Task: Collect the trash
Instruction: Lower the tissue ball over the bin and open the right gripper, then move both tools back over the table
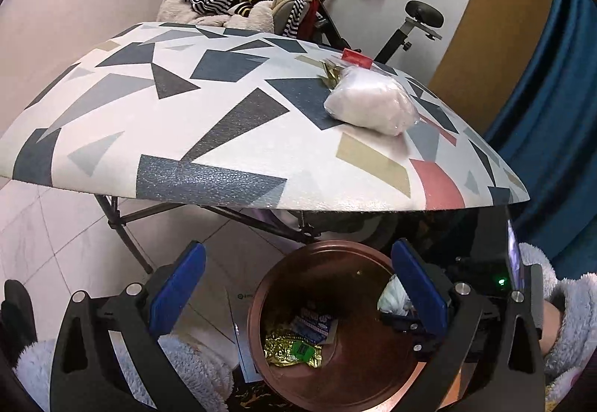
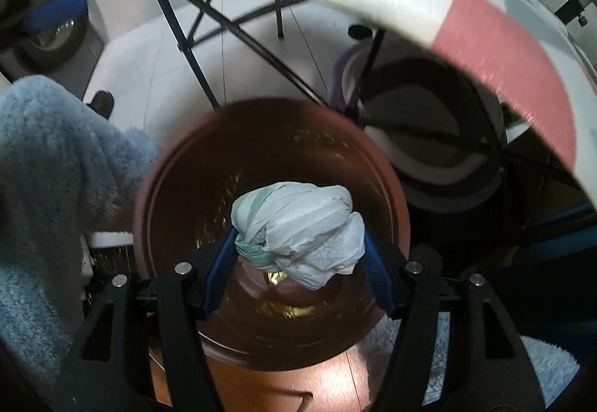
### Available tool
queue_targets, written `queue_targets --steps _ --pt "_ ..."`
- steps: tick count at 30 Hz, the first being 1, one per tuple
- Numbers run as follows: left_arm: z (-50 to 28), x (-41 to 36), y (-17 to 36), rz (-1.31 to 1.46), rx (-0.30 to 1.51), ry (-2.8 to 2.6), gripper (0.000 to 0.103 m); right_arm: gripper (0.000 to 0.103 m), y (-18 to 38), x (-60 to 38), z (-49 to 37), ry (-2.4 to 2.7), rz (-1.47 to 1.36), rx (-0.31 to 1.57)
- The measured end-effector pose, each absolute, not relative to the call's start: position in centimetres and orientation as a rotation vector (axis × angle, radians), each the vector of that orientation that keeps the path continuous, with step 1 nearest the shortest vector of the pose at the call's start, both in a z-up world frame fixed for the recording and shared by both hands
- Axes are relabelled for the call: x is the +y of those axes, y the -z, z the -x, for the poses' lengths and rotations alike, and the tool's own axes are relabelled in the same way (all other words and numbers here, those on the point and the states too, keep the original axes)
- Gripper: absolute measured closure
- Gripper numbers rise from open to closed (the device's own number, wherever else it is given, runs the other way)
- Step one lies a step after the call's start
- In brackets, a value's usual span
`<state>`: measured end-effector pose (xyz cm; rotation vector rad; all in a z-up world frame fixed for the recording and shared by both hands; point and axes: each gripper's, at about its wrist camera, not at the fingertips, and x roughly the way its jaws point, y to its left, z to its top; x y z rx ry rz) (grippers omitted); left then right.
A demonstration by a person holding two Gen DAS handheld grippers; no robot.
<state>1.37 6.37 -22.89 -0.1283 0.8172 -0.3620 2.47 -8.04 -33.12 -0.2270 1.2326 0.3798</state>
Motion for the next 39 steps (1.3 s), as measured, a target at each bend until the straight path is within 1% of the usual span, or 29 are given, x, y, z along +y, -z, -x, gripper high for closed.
queue_targets --steps 10,15,16,17,18,20,22,24,31,35,39 --pt "-1.3 6.0 23.0 0.106 0.820 0.361 0.006 0.039 34.3 -8.9 -2.5 -0.325 0.230 1.277" --pt "-1.3 6.1 22.9 0.109 0.820 0.355 0.006 0.037 34.5 -8.9 -2.9 -0.297 0.216 1.274" --pt "-1.3 6.2 22.9 0.110 0.820 0.354 0.006 0.035 34.3 -9.1 -3.0 -0.286 0.207 1.267" --pt "-1.2 6.2 22.9 0.111 0.818 0.352 0.006 0.030 34.2 -9.3 -3.1 -0.281 0.202 1.261" --pt "-1.2 6.3 22.9 0.112 0.817 0.351 0.006 0.027 34.0 -9.5 -3.0 -0.276 0.193 1.252" --pt "-1.2 6.4 22.8 0.114 0.813 0.348 0.006 0.017 33.3 -10.0 -3.0 -0.264 0.166 1.218" --pt "-1.1 6.5 22.7 0.117 0.808 0.342 0.006 0.012 32.3 -10.6 -2.9 -0.255 0.134 1.171" --pt "-1.1 6.6 22.6 0.117 0.802 0.337 0.006 0.009 31.3 -11.2 -2.6 -0.250 0.098 1.121" --pt "-1.3 6.5 21.6 0.105 0.768 0.329 0.006 0.006 26.4 -14.2 -1.2 -0.221 -0.032 0.881" --pt "-1.7 6.0 20.4 0.060 0.744 0.325 0.006 0.006 24.6 -15.9 -0.9 -0.187 -0.071 0.795" --pt "-1.9 5.4 19.4 0.004 0.730 0.326 0.006 0.006 23.0 -17.1 -1.1 -0.157 -0.101 0.753"
